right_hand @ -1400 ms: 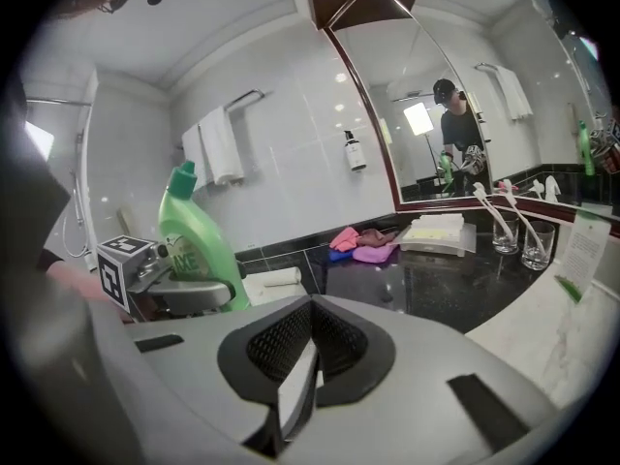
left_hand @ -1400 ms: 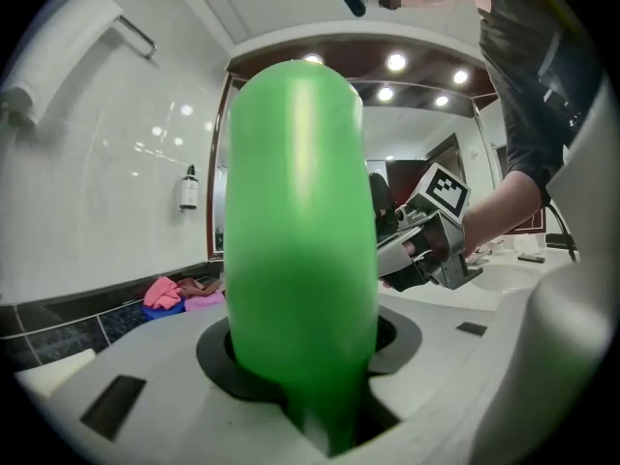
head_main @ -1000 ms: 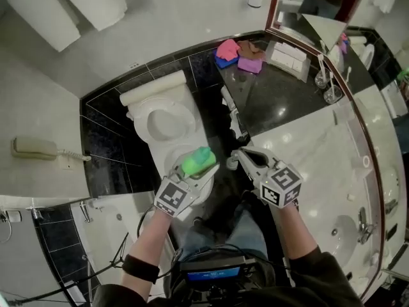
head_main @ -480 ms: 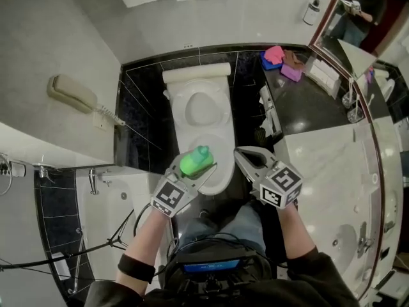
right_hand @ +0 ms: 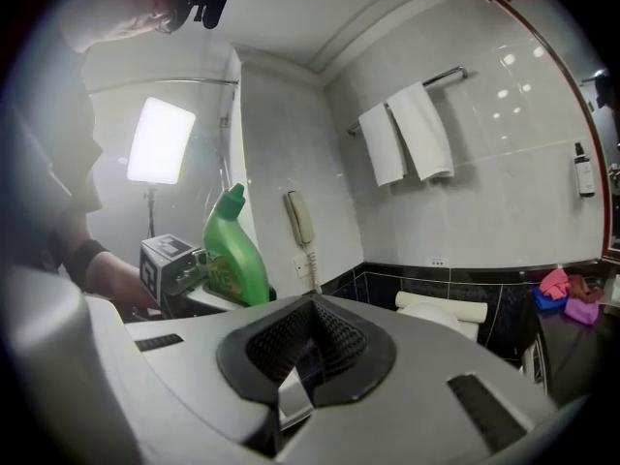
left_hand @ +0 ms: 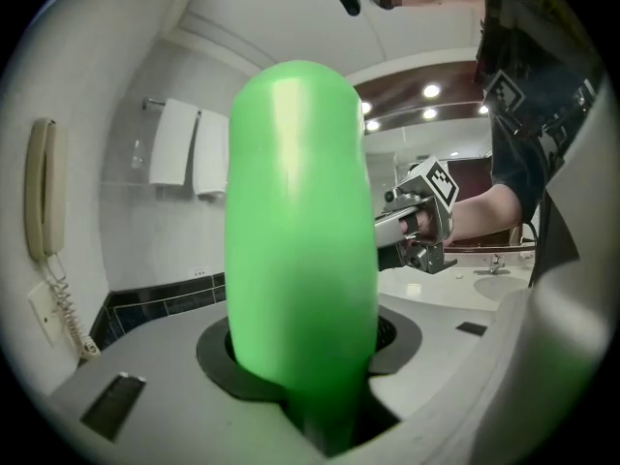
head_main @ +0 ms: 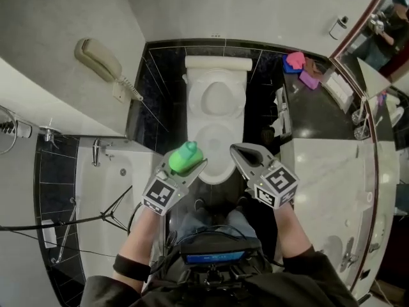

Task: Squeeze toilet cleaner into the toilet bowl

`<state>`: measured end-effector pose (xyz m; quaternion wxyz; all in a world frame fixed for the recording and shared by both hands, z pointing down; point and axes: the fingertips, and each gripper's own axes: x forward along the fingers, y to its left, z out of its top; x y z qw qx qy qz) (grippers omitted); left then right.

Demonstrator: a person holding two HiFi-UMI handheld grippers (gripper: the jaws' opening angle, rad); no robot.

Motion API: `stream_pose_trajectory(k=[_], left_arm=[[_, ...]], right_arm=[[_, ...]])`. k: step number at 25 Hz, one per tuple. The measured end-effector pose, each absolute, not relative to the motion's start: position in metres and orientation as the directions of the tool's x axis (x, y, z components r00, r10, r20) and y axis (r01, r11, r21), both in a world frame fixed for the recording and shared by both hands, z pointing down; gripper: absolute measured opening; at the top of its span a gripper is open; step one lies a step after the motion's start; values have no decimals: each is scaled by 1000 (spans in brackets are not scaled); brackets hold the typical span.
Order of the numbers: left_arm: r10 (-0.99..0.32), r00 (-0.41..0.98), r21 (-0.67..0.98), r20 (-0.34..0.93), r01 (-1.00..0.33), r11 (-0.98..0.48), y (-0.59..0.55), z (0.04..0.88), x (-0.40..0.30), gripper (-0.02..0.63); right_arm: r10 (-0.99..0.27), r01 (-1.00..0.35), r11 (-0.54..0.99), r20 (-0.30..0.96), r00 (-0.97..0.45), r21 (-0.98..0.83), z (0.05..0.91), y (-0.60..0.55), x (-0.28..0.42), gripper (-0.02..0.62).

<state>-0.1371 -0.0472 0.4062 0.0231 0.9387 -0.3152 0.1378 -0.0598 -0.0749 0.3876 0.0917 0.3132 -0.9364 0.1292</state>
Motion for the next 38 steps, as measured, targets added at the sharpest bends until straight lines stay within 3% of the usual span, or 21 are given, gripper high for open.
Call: stream_pose_trajectory(k=[6, 18, 25, 29, 34, 36, 38], left_arm=[[-650, 710, -36, 270, -667, -744, -39, 406, -142, 186], [-651, 709, -2, 269, -676, -737, -20, 408, -123, 186], [-591, 760, -32, 271, -606, -795, -18, 412, -110, 186], [-535, 796, -29, 285, -550, -834, -16, 414, -101, 186], [-468, 825, -46, 316, -480, -876, -17, 424, -94, 186], [-445, 833, -49, 329, -456, -889, -16, 429, -93, 186], [-423, 839, -53, 342, -432, -900, -14, 433, -89, 186]], right_arm=[[-473, -526, 824, 255, -843, -211, 392, -64, -63, 2], [-457, -522, 826, 288, -842, -214, 390, -49, -39, 2], [-439, -501, 847, 296, -848, -177, 384, -51, -30, 2], [-354, -400, 897, 237, -905, -189, 358, -46, -42, 3], [-157, -198, 961, 211, -965, -192, 314, -34, -67, 69], [-90, -132, 973, 214, -973, -189, 307, -32, -75, 165], [-35, -79, 981, 244, -969, -175, 306, -27, -83, 199]])
